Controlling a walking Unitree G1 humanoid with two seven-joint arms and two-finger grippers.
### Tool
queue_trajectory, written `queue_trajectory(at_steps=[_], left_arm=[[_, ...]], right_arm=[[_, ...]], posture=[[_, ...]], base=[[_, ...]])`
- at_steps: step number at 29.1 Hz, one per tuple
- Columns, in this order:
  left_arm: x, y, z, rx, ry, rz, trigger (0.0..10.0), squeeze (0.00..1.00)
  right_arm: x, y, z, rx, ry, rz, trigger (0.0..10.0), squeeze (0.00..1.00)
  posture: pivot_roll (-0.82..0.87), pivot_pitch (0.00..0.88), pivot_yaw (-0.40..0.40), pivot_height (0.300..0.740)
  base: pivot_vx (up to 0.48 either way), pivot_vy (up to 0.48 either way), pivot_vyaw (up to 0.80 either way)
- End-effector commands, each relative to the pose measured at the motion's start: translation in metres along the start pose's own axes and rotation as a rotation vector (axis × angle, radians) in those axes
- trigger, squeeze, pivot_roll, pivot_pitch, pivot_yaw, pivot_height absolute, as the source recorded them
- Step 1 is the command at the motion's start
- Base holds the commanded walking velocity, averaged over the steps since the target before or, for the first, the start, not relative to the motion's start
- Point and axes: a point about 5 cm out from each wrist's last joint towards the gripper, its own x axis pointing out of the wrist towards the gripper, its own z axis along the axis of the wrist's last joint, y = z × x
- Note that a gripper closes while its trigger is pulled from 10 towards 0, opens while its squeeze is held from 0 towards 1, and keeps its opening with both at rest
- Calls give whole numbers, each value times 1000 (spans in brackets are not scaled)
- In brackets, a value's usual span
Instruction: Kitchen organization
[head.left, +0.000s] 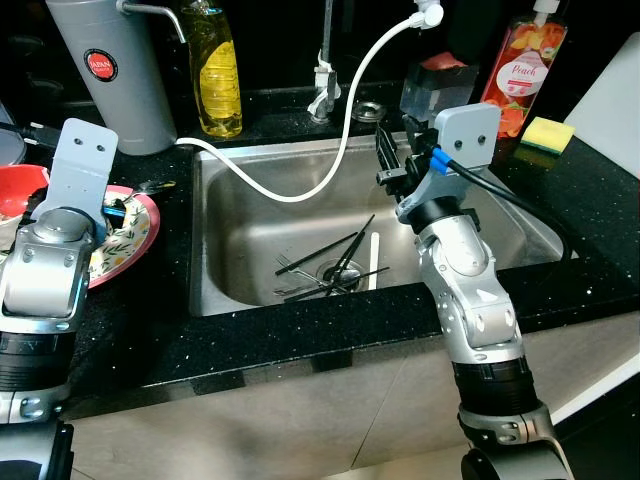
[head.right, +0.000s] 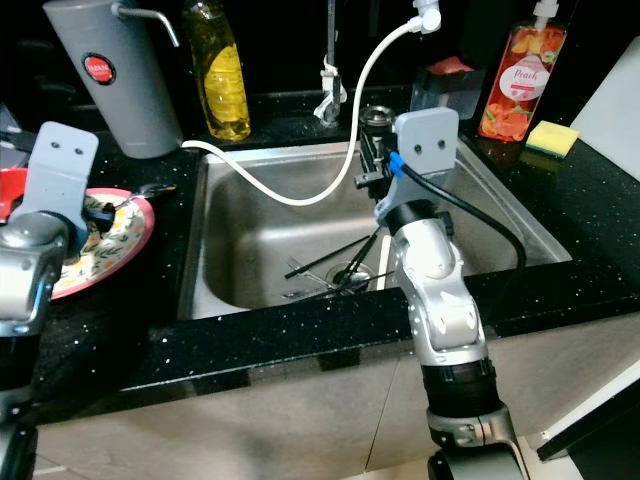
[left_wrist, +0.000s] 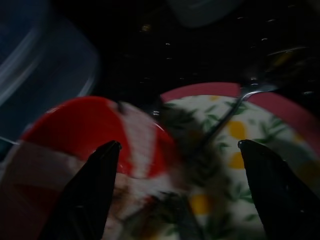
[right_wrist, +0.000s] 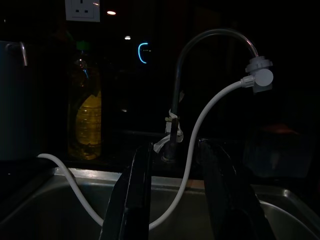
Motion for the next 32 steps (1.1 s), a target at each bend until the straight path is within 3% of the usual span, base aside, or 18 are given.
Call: queue_trajectory(at_steps=[1,3,4,7,9,12,23,32], left_arm=[[2,11,-1,31,6,53,10000,329],[3,13,0,-3,15,77,10000,0],[3,13,0,-3,15,77,10000,0],[6,3,0,-51,40,42,10000,0],[6,-2,-2,-58,53,9,10000,0],[7,-5,-8,-52,73,-1,10000,0],[9,-17,-23,-136,150,-73,10000,0],[19,-9,-35,-73,169,8,10000,0]], right_arm=[[-1,1,-2,3,10,12,10000,0],[-2,9,-1,23,9,94,10000,0],[-2,9,-1,23,9,94,10000,0],[-19,46,3,124,46,480,10000,0],[-36,63,3,126,77,687,10000,0],[-59,77,0,127,127,894,10000,0],[-60,79,4,175,122,923,10000,0],[-61,76,6,174,129,930,10000,0]], posture=[[97,0,17,740],[99,0,15,740],[99,0,15,740],[92,0,19,740],[87,0,23,740],[87,0,23,740],[87,0,26,740],[82,0,21,740]], base=[[0,0,0],[0,0,0],[0,0,0],[0,0,0],[0,0,0],[0,0,0],[0,0,0],[0,0,0]])
